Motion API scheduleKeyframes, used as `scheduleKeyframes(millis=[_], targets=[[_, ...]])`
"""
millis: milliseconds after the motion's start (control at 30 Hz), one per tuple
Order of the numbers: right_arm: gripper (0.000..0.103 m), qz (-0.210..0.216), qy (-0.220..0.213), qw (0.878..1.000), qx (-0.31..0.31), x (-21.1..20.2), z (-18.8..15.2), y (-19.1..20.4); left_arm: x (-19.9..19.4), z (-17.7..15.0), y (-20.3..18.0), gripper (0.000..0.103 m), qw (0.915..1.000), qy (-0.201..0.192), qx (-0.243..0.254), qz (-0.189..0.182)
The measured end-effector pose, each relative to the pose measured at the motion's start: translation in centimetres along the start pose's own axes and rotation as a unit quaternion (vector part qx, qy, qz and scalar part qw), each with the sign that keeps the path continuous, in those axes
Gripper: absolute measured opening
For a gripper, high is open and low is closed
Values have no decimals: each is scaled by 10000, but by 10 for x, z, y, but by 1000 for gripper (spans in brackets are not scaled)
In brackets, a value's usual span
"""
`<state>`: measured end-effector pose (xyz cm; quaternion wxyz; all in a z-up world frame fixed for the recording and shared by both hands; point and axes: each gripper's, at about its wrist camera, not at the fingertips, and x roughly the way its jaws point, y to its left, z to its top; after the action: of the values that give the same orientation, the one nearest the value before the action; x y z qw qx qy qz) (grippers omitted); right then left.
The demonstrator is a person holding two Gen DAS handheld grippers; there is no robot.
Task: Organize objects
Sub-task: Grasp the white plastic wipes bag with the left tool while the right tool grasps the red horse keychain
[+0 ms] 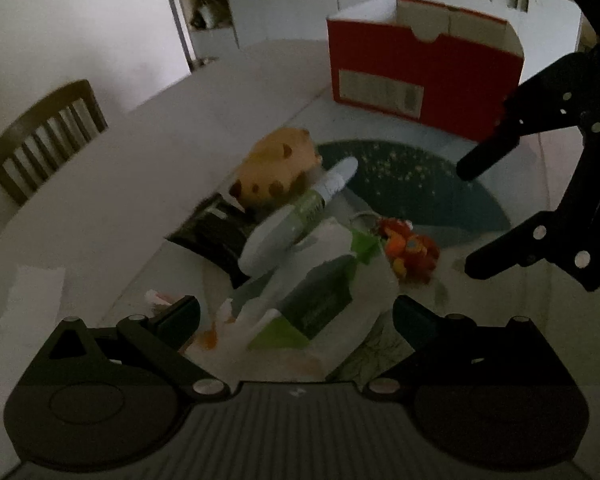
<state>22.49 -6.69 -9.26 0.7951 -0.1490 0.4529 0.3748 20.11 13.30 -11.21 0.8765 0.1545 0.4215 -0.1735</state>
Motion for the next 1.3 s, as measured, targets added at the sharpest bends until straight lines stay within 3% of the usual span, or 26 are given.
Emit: scheduleKeyframes(millis=[200,467,700,1033,1100,1167,1300], targets=[[77,-3,135,9999,-60,17,2,0,14,-4,3,103,9997,191,-53,-127],[72,-24,146,9997,-217,30,5,3,15,-13,4,103,9995,64,-273,-157],[55,-74,49,9990,-432,33,8,11,13,-14,4,99,9987,73,-498,-127],[50,-116,1,9992,-387,29,4,12,2,-18,-7,80,9955,86,-933,132],[50,-97,-3,9994,-333,26,2,10,-1,-18,-10,73,9945,93,-1022,184],[50,-93,-21,9996,-284,22,-1,8,-3,-18,-12,57,9926,146,-1192,178],[49,-94,-50,9997,-211,13,-9,4,-7,-21,-20,55,9901,157,-1380,220]])
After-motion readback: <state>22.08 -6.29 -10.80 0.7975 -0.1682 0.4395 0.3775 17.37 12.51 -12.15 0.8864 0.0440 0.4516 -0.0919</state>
